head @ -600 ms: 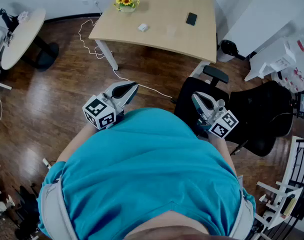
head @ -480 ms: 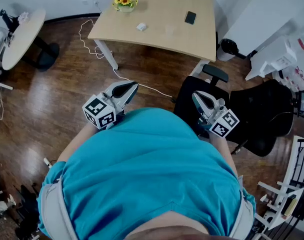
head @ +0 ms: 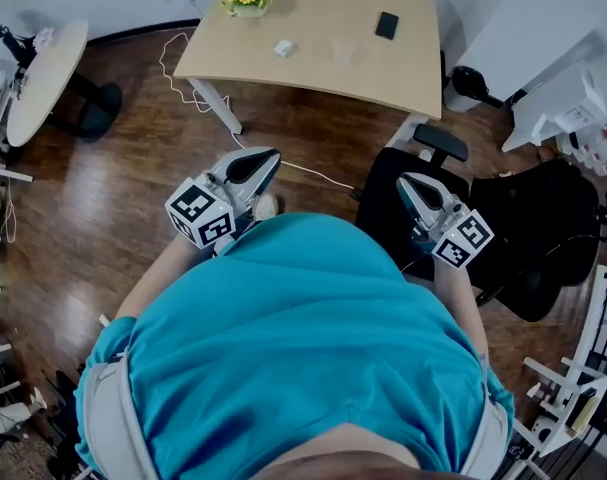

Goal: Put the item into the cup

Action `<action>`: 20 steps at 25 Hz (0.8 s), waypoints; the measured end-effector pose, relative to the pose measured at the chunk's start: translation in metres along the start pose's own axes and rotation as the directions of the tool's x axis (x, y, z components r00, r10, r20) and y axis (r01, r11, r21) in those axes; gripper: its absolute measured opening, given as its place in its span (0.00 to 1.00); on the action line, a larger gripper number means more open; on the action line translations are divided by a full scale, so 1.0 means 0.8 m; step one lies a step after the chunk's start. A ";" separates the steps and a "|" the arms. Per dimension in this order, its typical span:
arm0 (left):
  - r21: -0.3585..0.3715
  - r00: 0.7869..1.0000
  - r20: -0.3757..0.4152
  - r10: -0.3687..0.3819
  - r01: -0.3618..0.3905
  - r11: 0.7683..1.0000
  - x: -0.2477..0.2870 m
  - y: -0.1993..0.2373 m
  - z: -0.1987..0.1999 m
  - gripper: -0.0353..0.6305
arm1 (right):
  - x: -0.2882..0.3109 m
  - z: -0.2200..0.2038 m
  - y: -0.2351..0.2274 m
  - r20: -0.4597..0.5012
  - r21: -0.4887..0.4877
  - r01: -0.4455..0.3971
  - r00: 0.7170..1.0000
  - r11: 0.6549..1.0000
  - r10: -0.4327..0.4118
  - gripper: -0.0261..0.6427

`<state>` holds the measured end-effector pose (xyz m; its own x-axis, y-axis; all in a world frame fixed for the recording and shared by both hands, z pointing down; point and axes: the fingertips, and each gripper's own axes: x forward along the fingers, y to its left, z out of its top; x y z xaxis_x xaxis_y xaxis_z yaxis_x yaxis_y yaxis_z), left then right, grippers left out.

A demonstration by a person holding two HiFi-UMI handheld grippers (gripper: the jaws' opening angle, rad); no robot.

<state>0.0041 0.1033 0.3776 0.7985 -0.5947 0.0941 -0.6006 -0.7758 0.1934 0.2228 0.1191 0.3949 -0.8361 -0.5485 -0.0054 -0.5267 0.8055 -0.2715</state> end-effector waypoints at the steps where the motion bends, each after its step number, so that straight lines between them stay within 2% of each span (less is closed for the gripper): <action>1: -0.005 1.000 0.003 -0.008 0.008 1.000 0.004 0.012 0.002 0.06 | 0.012 0.001 -0.006 -0.006 -0.001 0.006 1.000 1.000 -0.006 0.04; 6: 0.013 0.997 -0.012 -0.080 0.080 0.997 0.026 0.102 0.002 0.06 | 0.100 0.007 -0.045 -0.039 -0.018 0.042 0.998 0.999 -0.043 0.04; 12: 0.073 0.984 -0.056 -0.167 0.170 0.983 0.058 0.253 0.013 0.06 | 0.239 0.027 -0.129 -0.018 -0.028 0.179 0.984 0.983 -0.179 0.04; 16: 0.095 0.973 -0.069 -0.220 0.226 0.969 0.073 0.332 0.041 0.06 | 0.321 0.036 -0.179 -0.062 -0.042 0.231 0.970 0.972 -0.234 0.04; 18: 0.080 0.972 -0.063 -0.228 0.233 0.969 0.081 0.365 0.046 0.06 | 0.355 0.038 -0.201 -0.092 -0.049 0.235 0.967 0.971 -0.239 0.04; 20: 0.066 0.973 -0.051 -0.223 0.226 0.972 0.090 0.393 0.051 0.06 | 0.391 0.037 -0.218 -0.136 -0.057 0.201 0.969 0.978 -0.207 0.05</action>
<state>-0.1288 -0.1916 0.4053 0.9133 -0.3951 0.0986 -0.4060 -0.9024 0.1444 0.0575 -0.1999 0.4121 -0.7219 -0.6678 0.1815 -0.6918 0.6903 -0.2116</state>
